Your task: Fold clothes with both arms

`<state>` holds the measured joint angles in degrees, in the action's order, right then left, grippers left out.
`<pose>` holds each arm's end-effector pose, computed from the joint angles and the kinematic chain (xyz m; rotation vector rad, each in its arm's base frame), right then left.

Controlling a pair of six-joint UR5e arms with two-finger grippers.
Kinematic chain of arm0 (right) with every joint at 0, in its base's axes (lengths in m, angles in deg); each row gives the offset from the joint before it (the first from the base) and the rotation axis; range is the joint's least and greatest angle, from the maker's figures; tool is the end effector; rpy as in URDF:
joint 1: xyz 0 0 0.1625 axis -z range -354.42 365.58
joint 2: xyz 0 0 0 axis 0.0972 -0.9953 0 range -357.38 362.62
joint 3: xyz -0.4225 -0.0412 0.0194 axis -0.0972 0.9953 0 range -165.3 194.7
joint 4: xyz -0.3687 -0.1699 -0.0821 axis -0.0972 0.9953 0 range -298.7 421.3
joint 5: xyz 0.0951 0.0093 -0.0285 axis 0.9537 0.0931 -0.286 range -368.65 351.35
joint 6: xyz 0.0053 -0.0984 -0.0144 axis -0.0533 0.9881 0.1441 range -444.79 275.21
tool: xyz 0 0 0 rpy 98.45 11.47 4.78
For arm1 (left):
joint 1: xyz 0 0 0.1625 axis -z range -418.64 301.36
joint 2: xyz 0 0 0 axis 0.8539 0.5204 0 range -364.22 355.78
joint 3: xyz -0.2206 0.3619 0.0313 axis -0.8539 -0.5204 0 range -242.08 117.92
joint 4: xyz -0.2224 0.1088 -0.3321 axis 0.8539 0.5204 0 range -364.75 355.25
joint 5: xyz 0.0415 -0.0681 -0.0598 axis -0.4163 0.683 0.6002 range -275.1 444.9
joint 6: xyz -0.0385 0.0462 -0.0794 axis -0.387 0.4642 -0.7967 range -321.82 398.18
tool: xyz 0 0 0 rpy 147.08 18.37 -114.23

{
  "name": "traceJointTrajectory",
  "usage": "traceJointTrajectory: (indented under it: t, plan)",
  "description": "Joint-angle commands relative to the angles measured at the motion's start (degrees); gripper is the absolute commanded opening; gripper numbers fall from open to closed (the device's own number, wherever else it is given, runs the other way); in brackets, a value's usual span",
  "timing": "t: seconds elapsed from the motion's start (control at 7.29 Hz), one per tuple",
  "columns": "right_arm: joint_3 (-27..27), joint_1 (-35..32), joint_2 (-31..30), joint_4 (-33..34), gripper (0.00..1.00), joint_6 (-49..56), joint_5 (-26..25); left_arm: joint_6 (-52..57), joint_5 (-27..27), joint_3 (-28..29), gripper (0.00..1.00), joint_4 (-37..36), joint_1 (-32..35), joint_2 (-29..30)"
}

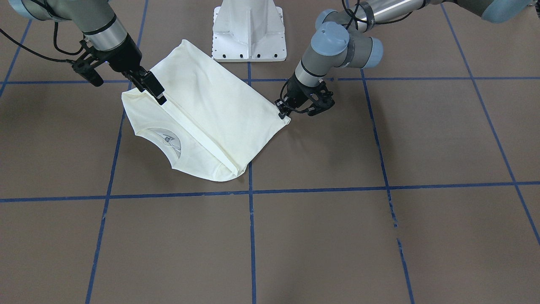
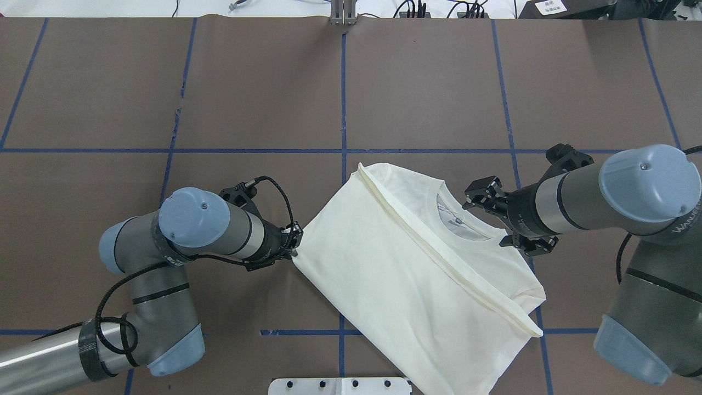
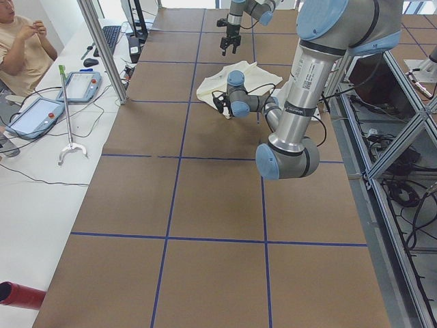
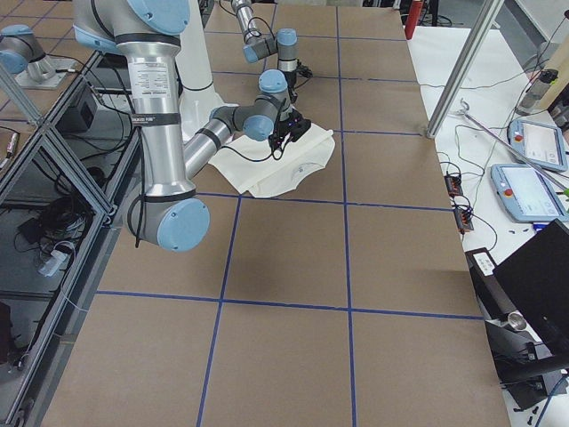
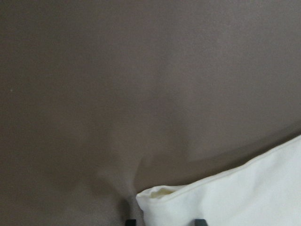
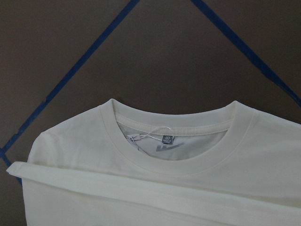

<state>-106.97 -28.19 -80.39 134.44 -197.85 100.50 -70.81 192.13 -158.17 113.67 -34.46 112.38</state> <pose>-0.3531 -0.3569 0.3103 -0.2221 -1.0089 0.7432 0.5522 -0.3618 0.2893 -0.2260 1.0816 -0.5161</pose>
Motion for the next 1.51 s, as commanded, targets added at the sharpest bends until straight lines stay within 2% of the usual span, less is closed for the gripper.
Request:
traceJointTrajectory:
  t: [0.0,0.14,0.27,0.41,0.55,0.82,0.96,1.1,1.23,1.37]
  plan:
    - [0.2,0.0,0.1,0.0,1.0,0.0,0.0,0.4,-0.1,-0.6,0.0,-1.9,0.9,-0.1]
    - [0.2,0.1,0.1,0.1,1.0,0.0,-0.1,2.8,-0.3,-3.7,0.0,-11.4,4.1,0.8]
    - [0.6,0.3,0.2,0.1,1.0,0.0,-0.2,12.8,-3.3,-5.1,0.0,-14.3,7.0,2.0]
    - [1.0,0.3,1.9,0.1,1.0,0.0,-0.2,14.1,-4.7,-3.4,0.0,-13.4,9.4,2.7]
    - [1.3,0.3,2.8,0.2,1.0,0.0,-0.1,14.2,-4.7,2.9,0.0,-9.9,13.0,7.3]
    - [2.2,0.4,4.7,0.1,1.0,-0.5,0.0,13.9,-4.8,24.0,0.0,-0.4,18.8,21.2]
    - [2.6,0.5,4.9,0.1,1.0,-0.5,0.0,13.9,-4.8,32.7,0.0,4.1,19.6,26.2]
    - [2.9,0.9,6.0,0.1,1.0,-0.6,0.0,14.2,-4.5,32.4,0.22,5.0,19.6,26.2]
    - [3.9,1.6,7.8,0.4,1.0,-0.5,-0.3,14.2,-4.2,28.5,0.64,5.1,19.6,23.8]
    - [6.9,3.5,10.7,1.0,1.0,0.0,-2.1,14.0,-2.1,16.0,0.65,4.2,19.6,16.9]
